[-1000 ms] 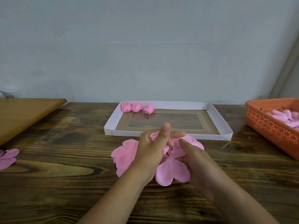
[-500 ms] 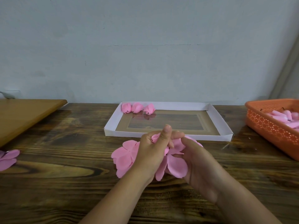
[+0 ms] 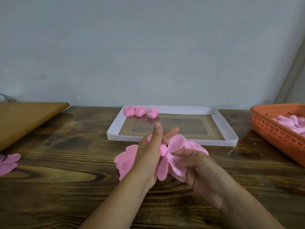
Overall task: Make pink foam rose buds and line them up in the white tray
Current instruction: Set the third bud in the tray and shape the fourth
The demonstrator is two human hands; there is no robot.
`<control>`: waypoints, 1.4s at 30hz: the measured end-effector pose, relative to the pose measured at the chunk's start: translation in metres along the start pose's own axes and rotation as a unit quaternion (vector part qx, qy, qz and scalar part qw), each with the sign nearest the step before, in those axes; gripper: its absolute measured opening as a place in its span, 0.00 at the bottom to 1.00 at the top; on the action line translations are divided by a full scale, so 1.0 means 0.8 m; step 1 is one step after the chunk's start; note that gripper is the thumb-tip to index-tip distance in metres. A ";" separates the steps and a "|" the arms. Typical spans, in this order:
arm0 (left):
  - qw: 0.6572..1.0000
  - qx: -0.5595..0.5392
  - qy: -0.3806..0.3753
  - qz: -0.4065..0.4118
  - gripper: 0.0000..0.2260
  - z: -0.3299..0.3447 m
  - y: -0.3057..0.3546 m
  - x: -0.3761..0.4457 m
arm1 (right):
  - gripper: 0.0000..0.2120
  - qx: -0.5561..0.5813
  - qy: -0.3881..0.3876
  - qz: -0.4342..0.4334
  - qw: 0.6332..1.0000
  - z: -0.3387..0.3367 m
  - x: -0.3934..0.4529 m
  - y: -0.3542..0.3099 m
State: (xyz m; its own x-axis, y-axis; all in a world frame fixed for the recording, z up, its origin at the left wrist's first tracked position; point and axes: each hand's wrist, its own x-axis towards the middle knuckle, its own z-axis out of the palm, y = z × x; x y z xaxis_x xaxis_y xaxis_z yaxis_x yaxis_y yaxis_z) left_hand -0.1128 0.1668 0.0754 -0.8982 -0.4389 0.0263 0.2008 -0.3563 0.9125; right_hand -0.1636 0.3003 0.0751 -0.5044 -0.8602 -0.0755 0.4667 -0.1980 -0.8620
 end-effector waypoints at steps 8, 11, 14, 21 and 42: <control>0.998 -0.044 -0.028 -0.031 0.27 -0.006 0.001 0.004 | 0.24 0.149 -0.001 0.010 0.989 0.001 -0.004 -0.011; 0.998 -0.037 -0.040 -0.027 0.29 -0.007 0.001 0.003 | 0.18 0.135 0.012 0.022 0.991 0.005 -0.005 -0.012; 0.998 -0.040 -0.044 -0.019 0.30 -0.005 0.000 0.004 | 0.13 0.125 0.023 0.044 0.991 0.007 -0.007 -0.014; 0.998 -0.054 -0.037 -0.022 0.24 -0.006 0.002 0.004 | 0.27 0.160 0.007 0.053 0.986 -0.008 -0.003 -0.014; 0.996 -0.064 -0.058 -0.004 0.23 -0.008 0.004 0.004 | 0.22 0.098 -0.089 0.048 0.990 -0.013 -0.008 -0.021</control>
State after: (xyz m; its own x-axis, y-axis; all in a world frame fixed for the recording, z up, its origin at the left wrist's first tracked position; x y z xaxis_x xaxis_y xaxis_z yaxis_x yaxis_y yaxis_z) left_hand -0.1123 0.1591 0.0758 -0.9379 -0.3391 0.0727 0.2342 -0.4649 0.8538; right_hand -0.1758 0.3138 0.0847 -0.3228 -0.9453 -0.0481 0.6468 -0.1832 -0.7403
